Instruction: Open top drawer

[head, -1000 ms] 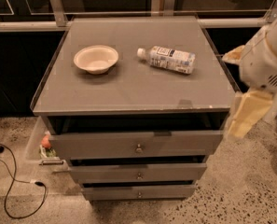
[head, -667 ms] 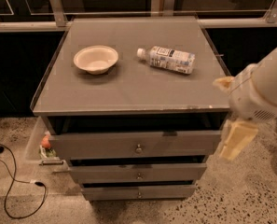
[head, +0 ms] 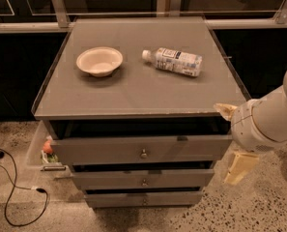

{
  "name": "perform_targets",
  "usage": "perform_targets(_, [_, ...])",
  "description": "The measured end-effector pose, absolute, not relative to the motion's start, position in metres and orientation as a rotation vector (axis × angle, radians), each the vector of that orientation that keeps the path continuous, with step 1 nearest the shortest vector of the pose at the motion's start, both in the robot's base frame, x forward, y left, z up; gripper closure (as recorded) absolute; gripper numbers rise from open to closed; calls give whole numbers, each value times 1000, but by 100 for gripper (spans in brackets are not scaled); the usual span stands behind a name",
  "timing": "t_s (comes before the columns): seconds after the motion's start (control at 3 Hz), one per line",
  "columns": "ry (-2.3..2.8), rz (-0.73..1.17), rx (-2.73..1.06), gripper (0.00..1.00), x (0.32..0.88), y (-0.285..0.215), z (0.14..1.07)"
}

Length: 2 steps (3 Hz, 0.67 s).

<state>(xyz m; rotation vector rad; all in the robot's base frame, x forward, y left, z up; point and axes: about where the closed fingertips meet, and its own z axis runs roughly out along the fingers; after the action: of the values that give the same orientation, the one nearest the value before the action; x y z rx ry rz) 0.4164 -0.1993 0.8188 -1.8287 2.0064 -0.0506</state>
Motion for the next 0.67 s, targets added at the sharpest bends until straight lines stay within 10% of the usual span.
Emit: perform_targets(0.67, [2025, -20, -1807, 0, 432, -211, 735])
